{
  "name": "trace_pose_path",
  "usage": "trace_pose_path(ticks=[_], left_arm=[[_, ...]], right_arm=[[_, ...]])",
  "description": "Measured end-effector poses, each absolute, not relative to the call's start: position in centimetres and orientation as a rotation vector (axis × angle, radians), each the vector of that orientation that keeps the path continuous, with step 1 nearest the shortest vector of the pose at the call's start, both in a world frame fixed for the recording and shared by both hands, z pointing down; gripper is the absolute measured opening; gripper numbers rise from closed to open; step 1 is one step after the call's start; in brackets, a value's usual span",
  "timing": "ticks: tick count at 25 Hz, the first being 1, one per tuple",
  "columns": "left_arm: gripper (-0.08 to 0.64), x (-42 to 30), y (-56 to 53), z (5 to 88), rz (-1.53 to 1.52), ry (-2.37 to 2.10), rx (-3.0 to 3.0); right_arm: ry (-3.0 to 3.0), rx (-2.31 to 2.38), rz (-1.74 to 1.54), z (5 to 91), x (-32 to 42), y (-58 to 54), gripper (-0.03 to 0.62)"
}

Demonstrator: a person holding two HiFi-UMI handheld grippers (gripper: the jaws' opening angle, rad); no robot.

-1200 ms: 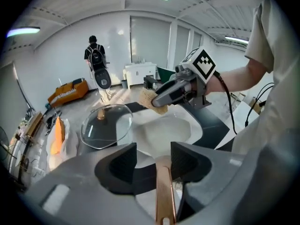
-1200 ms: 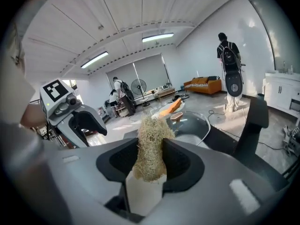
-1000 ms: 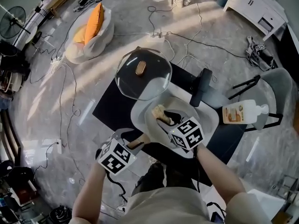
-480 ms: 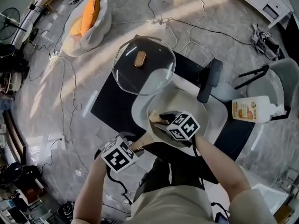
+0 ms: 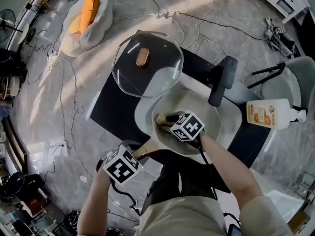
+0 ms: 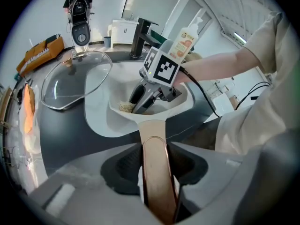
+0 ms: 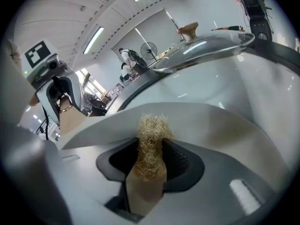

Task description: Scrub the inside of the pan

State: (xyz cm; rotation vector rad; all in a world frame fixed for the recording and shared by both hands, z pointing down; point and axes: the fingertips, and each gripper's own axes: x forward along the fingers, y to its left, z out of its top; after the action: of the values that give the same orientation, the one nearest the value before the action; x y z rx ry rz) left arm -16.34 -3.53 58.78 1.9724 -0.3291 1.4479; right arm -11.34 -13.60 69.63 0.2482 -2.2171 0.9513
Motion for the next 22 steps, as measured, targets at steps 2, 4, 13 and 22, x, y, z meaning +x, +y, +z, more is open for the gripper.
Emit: trace_pose_path(ticks=[2, 4, 13, 22], left_arm=[[0.169, -16.3, -3.5, 58.8, 1.454, -0.331, 1.976], [0.169, -16.4, -3.5, 58.8, 1.459, -0.332, 1.978], [0.169, -16.5, -3.5, 58.9, 1.454, -0.333, 1.977], [0.169, -16.4, -3.6, 59.0, 1.465, -0.331, 1.973]], right_arm=[[-2.202, 0.262, 0.922, 70.8, -11.3, -14.3, 0.167], [-2.191, 0.303, 0.893, 71.8, -11.1, -15.5, 0.167], [-2.016, 0.542, 0.622, 76.0, -6.4, -20.8, 0.166], [-1.706, 0.482, 0.503, 77.7, 0.8, -18.7, 0.164]])
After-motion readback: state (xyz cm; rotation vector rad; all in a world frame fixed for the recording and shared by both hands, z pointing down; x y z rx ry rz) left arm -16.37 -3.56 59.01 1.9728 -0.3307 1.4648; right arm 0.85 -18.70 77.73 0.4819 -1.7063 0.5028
